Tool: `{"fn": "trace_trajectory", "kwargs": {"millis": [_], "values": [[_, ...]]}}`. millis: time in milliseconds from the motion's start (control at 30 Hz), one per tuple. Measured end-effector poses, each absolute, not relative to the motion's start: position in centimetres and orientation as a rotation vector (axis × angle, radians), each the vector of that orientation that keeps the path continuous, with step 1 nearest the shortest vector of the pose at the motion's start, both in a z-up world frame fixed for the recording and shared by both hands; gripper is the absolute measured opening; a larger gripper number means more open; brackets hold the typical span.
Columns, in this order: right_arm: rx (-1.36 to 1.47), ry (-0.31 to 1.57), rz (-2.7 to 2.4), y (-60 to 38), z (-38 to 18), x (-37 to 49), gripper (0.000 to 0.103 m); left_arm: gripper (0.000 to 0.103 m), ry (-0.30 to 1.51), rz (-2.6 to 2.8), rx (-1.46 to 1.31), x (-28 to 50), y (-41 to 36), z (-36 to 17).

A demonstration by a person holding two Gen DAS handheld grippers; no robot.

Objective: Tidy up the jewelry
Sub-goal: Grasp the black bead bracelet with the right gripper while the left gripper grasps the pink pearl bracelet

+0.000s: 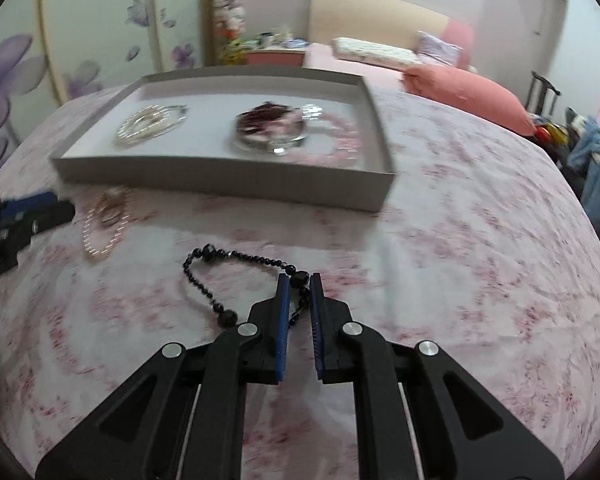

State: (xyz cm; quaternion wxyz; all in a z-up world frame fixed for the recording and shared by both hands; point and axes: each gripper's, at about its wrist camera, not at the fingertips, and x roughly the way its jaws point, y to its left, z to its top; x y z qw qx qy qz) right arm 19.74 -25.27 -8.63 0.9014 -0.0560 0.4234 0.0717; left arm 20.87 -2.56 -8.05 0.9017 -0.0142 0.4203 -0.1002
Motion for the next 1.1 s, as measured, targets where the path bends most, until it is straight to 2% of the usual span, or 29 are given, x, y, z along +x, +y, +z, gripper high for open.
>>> {"fn": "trace_trajectory", "kwargs": {"millis": [233, 367, 733, 933, 1100], "values": [[-0.110, 0.877, 0.155, -25.6, -8.8, 19.9, 0.011, 0.042, 0.911, -0.223, -0.013, 21.6, -4.3, -9.4], [-0.094, 0.880, 0.162, -25.7, -8.7, 19.8, 0.011, 0.027, 0.908, -0.168, 0.067, 21.7, -5.1, -9.6], [-0.080, 0.883, 0.169, -25.9, -8.6, 19.9, 0.011, 0.026, 0.925, -0.116, 0.070, 21.4, 0.0, -9.3], [-0.081, 0.883, 0.169, -25.9, -8.6, 19.9, 0.011, 0.026, 0.907, -0.153, 0.121, 20.7, -1.1, -9.4], [-0.079, 0.885, 0.169, -25.9, -8.6, 19.9, 0.011, 0.020, 0.895, -0.125, 0.193, 20.7, -2.0, -9.5]]}}
